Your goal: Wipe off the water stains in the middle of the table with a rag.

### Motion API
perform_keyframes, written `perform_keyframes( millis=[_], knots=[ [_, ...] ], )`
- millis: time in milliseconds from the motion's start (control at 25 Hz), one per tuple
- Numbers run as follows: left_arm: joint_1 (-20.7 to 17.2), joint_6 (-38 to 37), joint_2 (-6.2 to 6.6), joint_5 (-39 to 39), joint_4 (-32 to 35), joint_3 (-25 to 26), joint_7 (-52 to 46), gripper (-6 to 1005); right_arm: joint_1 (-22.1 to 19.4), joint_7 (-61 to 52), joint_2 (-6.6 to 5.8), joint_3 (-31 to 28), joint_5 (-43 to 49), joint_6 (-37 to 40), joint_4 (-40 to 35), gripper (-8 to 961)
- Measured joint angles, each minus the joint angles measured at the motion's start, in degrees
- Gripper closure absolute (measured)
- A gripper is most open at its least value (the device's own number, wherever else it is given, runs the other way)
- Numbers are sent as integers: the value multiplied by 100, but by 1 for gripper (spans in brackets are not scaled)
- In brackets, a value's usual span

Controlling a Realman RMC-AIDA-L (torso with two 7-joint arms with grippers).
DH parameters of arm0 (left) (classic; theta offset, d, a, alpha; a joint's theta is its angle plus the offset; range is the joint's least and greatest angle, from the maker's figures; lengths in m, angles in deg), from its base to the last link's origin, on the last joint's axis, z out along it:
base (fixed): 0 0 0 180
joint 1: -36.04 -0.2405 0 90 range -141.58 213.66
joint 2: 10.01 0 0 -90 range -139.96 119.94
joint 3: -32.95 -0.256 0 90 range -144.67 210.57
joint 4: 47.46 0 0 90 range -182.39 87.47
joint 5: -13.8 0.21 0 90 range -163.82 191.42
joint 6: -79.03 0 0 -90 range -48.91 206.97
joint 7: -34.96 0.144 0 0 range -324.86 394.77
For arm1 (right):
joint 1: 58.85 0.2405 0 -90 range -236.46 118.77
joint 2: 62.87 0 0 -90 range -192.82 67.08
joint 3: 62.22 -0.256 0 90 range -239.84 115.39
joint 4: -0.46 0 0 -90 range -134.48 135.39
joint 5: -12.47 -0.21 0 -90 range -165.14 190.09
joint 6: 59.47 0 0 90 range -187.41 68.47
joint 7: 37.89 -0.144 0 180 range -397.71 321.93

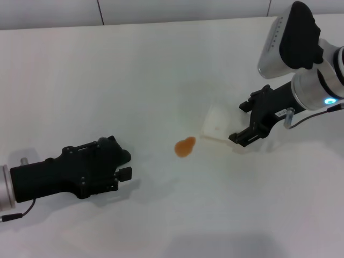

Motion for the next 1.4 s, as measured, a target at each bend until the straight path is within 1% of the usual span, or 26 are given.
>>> perform_keyframes(
  millis=[520, 1400],
  knots=[
    [-8, 0, -5, 0, -13, 0, 0, 196, 47, -46, 4, 106, 69, -301, 293, 124],
    [-8, 5, -14, 0, -13, 0, 0, 196, 76, -206, 9, 105, 68, -276, 373, 128]
  ],
)
